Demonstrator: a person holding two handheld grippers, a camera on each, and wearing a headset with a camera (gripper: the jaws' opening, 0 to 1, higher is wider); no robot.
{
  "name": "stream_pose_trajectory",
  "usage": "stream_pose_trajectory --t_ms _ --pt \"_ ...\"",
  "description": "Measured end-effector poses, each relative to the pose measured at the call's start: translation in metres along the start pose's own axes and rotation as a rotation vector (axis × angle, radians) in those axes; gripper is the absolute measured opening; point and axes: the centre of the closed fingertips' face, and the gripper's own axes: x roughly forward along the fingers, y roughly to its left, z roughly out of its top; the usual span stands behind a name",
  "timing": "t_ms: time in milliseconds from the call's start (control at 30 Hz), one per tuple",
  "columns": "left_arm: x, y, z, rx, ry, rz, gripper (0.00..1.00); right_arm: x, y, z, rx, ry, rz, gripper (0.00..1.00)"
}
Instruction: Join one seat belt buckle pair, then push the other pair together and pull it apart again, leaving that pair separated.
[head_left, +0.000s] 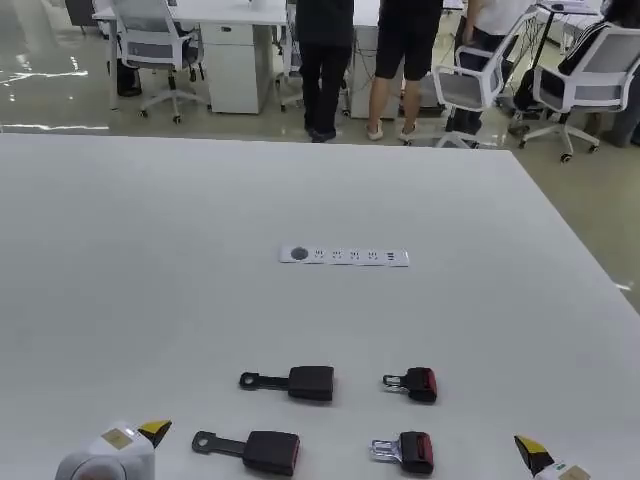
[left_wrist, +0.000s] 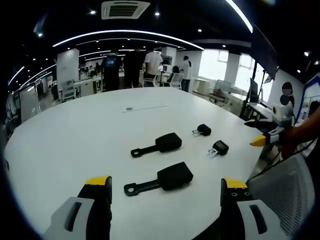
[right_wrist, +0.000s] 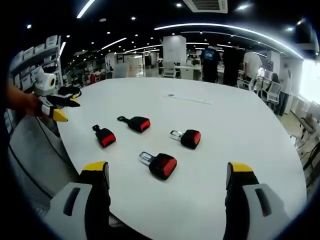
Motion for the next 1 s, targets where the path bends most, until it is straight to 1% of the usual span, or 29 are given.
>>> stream_pose_trajectory --t_ms 233,367,567,700,867,1000 --pt "0.0004 -0.0010 0.0014 -0.002 -0.004 -0.001 0.92 0.0010 0.0003 0.0008 -0.003 -0.003 0.004 0.97" --pt "0.0008 -0.0010 0.0004 -0.004 -0.003 -0.002 0.92 0.0005 0.0014 0.0017 -0.004 -0.002 0.005 0.98" --pt "-0.0001 -0.0049 0.0016 -0.006 -0.002 -0.004 0.92 0.0011 0.0009 0.0017 0.000 -0.002 0.005 0.98" --pt "0.0008 -0.0047 0.0024 -0.005 -0.002 -0.006 0.91 0.0025 0.0004 0.0004 -0.002 0.001 0.010 0.98" --pt "0.0030 -0.0014 0.0013 -0.002 0.000 -0.011 0.91 0.0036 0.0004 -0.0006 0.001 0.003 0.012 0.98" --pt "0.0049 -0.0019 0.0006 0.000 0.001 -0.017 0.91 0.0044 0.0008 -0.0009 0.002 0.008 0.015 0.98"
